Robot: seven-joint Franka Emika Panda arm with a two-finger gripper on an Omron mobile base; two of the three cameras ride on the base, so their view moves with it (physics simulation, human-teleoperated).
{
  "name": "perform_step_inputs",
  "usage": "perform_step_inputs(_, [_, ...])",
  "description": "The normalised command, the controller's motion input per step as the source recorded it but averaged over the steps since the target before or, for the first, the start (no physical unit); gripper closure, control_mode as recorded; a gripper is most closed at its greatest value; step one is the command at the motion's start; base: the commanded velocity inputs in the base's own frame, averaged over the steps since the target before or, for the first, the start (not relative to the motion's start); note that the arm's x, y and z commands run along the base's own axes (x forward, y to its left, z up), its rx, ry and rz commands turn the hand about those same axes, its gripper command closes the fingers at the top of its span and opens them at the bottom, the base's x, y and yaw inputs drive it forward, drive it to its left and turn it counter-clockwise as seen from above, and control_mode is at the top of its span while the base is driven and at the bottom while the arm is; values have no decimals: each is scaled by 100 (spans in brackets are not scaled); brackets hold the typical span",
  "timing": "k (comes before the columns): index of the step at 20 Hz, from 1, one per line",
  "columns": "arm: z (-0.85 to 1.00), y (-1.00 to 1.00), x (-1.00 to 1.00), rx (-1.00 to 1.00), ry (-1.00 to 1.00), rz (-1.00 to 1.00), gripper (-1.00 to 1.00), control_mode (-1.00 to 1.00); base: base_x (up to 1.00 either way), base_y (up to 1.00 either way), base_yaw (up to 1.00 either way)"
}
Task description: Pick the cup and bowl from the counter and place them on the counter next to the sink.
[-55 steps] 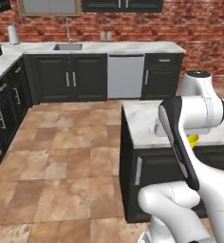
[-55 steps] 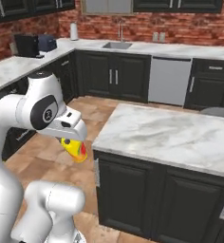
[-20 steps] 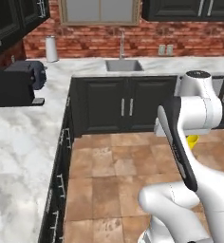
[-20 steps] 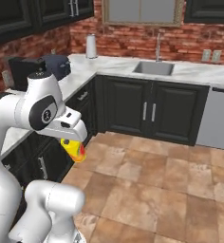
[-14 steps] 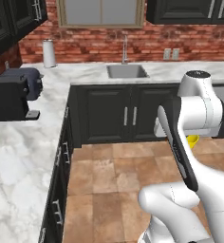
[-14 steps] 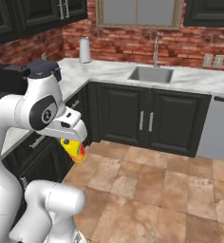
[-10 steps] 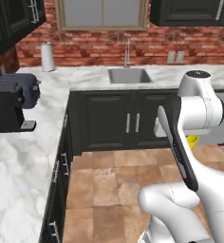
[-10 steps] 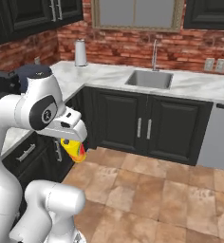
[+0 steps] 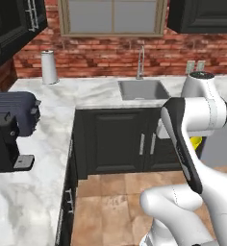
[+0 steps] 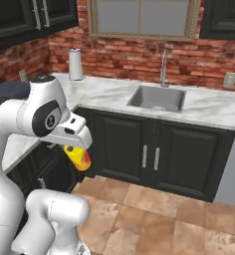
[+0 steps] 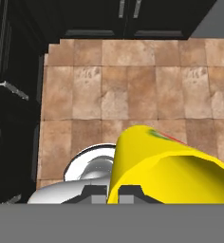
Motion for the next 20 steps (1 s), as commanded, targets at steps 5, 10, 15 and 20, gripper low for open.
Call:
perform_step_inputs(5, [0, 0, 0, 0, 0, 0, 100, 100, 100, 36, 0])
perform_step_inputs(10, [0, 0, 0, 0, 0, 0, 100, 100, 100, 24, 0])
perform_step_inputs(15, [0, 0, 0, 0, 0, 0, 100, 100, 100, 20, 0])
perform_step_inputs(20, [0, 0, 0, 0, 0, 0, 100, 100, 100, 20, 0])
